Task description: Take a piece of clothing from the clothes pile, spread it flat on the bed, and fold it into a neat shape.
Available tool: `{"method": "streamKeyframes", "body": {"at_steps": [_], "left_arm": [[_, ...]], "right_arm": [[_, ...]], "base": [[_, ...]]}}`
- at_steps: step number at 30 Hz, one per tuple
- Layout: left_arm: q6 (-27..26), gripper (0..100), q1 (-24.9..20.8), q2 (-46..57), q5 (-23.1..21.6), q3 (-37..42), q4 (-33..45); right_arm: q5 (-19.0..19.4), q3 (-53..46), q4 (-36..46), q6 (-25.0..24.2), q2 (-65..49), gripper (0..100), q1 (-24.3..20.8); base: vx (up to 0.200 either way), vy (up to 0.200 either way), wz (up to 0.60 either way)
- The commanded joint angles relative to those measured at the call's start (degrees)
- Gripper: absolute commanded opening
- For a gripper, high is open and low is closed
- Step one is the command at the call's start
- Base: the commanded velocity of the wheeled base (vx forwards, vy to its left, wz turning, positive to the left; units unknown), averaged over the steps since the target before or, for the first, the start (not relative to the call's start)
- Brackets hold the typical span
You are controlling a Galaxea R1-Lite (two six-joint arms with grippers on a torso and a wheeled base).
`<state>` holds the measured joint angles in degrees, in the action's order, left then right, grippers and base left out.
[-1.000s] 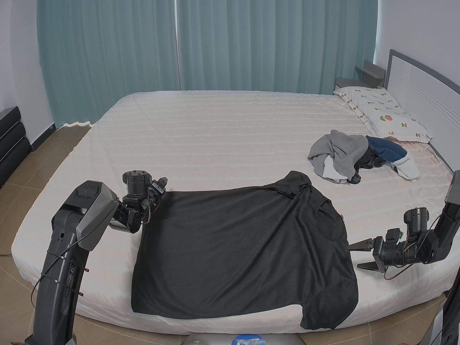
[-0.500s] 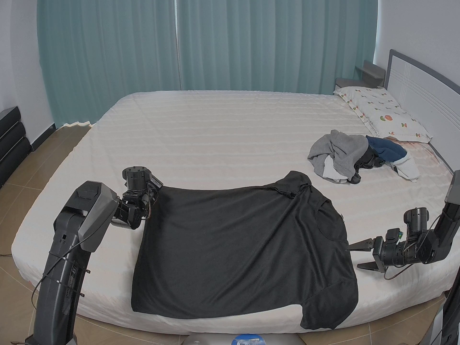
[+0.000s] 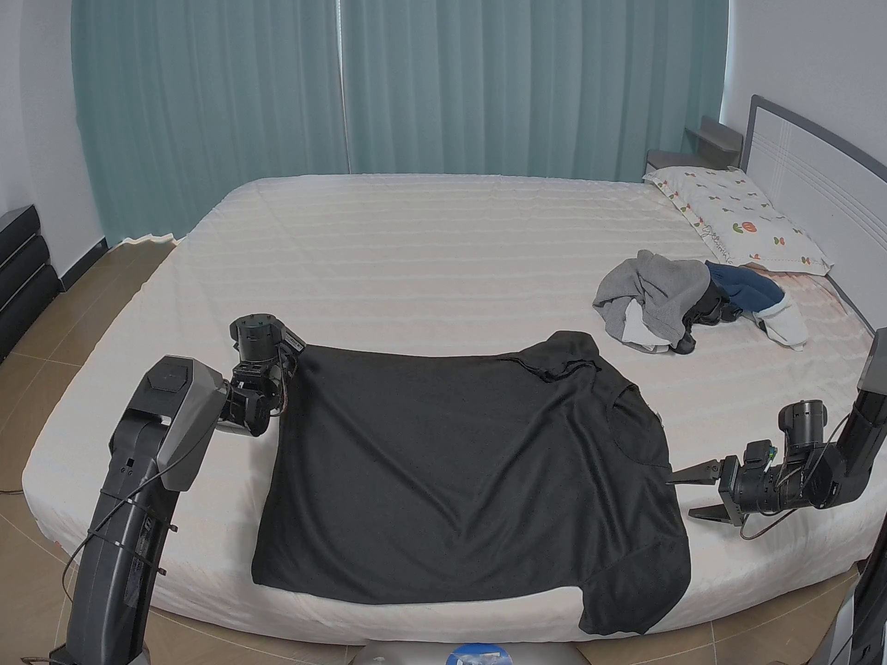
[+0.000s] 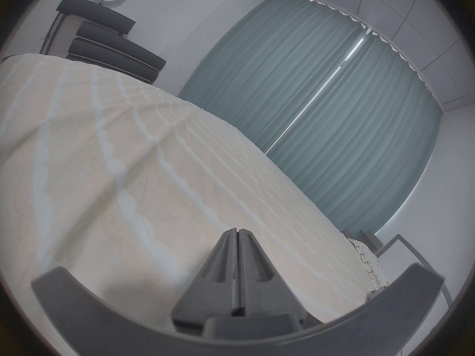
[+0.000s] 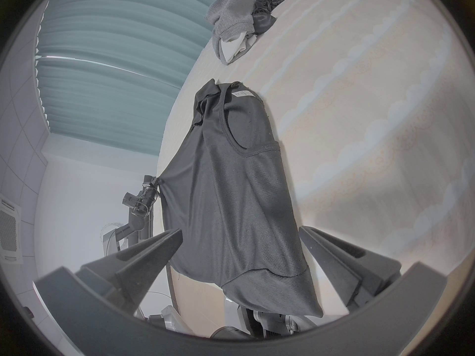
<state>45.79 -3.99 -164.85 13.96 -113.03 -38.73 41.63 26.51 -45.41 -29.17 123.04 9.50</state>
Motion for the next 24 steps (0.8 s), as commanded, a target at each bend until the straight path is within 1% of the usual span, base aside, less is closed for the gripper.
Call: {"method": "streamKeyframes", "body": {"at_steps": [1, 7, 24], "left_arm": [[-0.2, 0, 0.6, -1.5, 0.4, -1.6, -0.1], [-0.3, 0, 1.4, -1.5, 0.5, -1.6, -1.5], [-0.2, 0, 3.7, -1.2, 0.4, -1.6, -1.5]], "right_arm": [[0.0, 0.0, 0.0, 0.0, 0.1, 100, -0.1], [0.0, 0.0, 0.0, 0.0, 0.1, 100, -0.1], [0.0, -0.1, 0.0, 0.0, 0.1, 100, -0.1]], "base": [[0.0, 0.0, 0.0], [0.0, 0.0, 0.0], [0.0, 0.0, 0.0]]}}
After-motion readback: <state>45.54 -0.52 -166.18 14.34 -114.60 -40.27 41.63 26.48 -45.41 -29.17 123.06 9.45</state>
